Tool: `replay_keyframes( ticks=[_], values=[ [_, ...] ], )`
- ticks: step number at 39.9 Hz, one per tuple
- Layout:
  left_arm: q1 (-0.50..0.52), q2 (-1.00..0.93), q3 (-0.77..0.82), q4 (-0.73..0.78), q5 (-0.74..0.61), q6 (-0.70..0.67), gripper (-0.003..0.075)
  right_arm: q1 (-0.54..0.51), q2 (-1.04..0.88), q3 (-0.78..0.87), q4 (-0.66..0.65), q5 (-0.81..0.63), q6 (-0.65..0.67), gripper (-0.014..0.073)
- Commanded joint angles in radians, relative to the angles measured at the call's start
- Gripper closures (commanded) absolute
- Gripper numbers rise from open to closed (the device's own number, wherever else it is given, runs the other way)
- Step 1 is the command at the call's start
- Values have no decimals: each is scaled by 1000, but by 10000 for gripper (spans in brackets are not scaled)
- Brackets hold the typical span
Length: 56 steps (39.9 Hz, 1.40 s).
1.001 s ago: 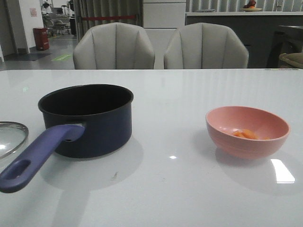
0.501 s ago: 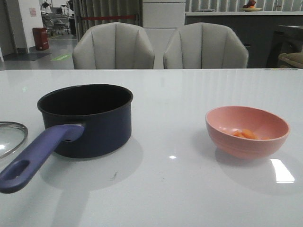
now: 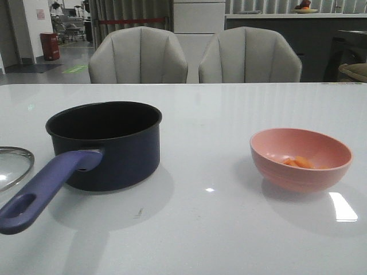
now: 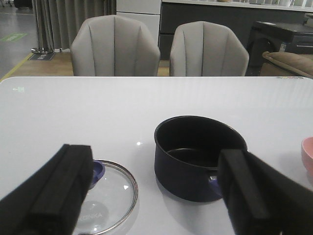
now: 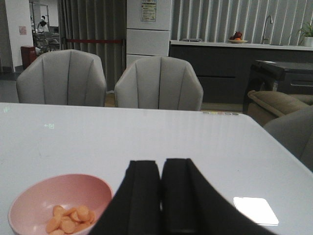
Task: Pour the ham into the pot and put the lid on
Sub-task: 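Set the glass lid down on the table beside the saucepan, then lower the right gripper and grasp the rim of the pink bowl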
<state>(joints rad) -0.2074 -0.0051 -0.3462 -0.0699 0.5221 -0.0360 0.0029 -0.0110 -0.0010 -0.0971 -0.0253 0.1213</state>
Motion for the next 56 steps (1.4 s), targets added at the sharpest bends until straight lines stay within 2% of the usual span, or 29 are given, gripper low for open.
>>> replay_keyframes(
  ticks=[1, 8, 13, 27, 31, 36, 40, 49, 56],
  values=[
    [-7, -17, -25, 0, -81, -1, 155, -5, 37, -114, -5, -10, 0, 450],
    [-7, -15, -25, 11, -77, -1, 155, -5, 228, -313, 22, 188, 0, 450],
    [-7, -15, -25, 12, -75, -1, 155, -5, 310, -393, 29, 324, 0, 450],
    [-7, -15, -25, 12, -64, -1, 155, -4, 373, -392, 29, 393, -1, 438],
    [-7, -15, -25, 12, -64, -1, 155, 5, 433, -400, 22, 396, -3, 347],
    [-7, -15, -25, 12, -66, -1, 155, 28, 557, -438, 22, 437, -3, 152],
    [-7, -15, -25, 12, -66, -1, 155, 50, 669, -491, 33, 445, -3, 85],
    [-7, -15, -25, 12, -66, -1, 155, 69, 994, -725, 126, 619, -5, 94],
    [-7, -15, -25, 12, -66, -1, 155, 70, 1184, -868, 217, 669, -67, 134]
  ],
)
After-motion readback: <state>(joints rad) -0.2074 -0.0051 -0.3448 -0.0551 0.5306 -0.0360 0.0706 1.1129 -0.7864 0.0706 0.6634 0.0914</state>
